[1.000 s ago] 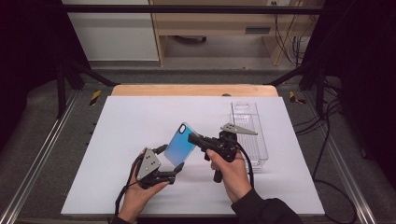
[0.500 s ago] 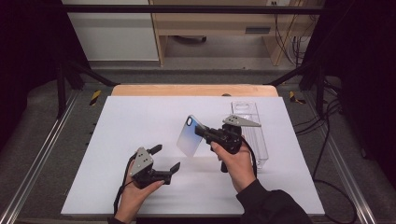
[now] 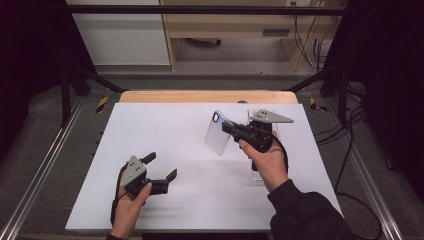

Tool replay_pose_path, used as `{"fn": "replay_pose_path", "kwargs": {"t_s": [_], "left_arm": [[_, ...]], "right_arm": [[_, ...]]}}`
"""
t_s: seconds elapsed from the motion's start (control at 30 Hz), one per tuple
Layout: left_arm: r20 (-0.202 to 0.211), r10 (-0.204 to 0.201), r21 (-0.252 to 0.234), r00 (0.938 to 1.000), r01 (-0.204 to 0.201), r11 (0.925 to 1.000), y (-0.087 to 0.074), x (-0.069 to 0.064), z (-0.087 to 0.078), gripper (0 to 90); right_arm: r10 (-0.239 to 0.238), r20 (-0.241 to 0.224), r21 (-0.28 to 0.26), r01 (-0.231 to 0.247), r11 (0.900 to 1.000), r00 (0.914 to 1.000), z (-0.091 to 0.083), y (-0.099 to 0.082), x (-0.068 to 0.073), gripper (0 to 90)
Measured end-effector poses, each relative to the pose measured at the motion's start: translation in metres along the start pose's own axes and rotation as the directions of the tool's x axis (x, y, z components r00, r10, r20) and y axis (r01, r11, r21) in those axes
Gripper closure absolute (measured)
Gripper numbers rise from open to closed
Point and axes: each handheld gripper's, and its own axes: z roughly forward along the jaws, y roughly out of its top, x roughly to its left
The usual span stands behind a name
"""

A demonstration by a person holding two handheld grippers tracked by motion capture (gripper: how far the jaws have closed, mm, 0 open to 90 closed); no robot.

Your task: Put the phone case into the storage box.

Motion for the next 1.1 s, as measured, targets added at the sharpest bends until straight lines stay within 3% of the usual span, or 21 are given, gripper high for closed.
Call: {"fn": "replay_pose_path", "kwargs": {"t_s": [0.27,0.33,0.63,0.93,1.1], "left_arm": [[-0.057,0.003,-0.009,0.9984,-0.004,1.0000,-0.005,0.005,-0.018,1.7],[-0.096,-0.005,-0.013,0.9953,0.004,0.9999,-0.010,0.006,-0.023,1.4],[-0.159,-0.020,-0.042,0.9870,0.014,0.9990,-0.012,0.016,-0.028,1.5],[-0.174,-0.018,-0.039,0.9847,0.012,0.9992,-0.014,0.019,-0.028,1.6],[-0.184,-0.030,-0.053,0.9824,0.020,0.9984,-0.014,0.022,-0.030,1.6]], "right_arm": [[-0.036,0.010,-0.030,0.037,0.9989,0.9993,-0.009,0.012,-0.007,80.9],[-0.065,0.023,-0.043,0.066,0.9969,0.9976,-0.015,0.019,-0.009,80.9],[-0.068,0.078,-0.097,0.076,0.9924,0.9946,-0.033,0.039,-0.023,80.9],[-0.064,0.153,-0.082,0.078,0.9936,0.9861,-0.045,0.047,-0.050,80.9],[-0.063,0.177,-0.079,0.078,0.9938,0.9821,-0.049,0.046,-0.057,80.9]]}}
